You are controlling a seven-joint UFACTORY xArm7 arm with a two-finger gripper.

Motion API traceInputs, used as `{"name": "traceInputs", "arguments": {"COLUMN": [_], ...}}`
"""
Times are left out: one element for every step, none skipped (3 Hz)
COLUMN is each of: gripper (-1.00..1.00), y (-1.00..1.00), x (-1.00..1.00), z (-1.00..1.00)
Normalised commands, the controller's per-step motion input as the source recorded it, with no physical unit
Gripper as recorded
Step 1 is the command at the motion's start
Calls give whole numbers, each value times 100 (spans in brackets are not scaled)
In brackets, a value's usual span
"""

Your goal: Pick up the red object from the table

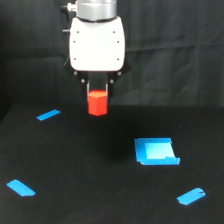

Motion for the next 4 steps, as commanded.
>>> {"name": "traceInputs", "arguments": {"gripper": [-99, -99, -99, -99], "y": [0, 0, -7, -2], "x": [-4, -2, -2, 0], "z": [20, 8, 7, 0]}}
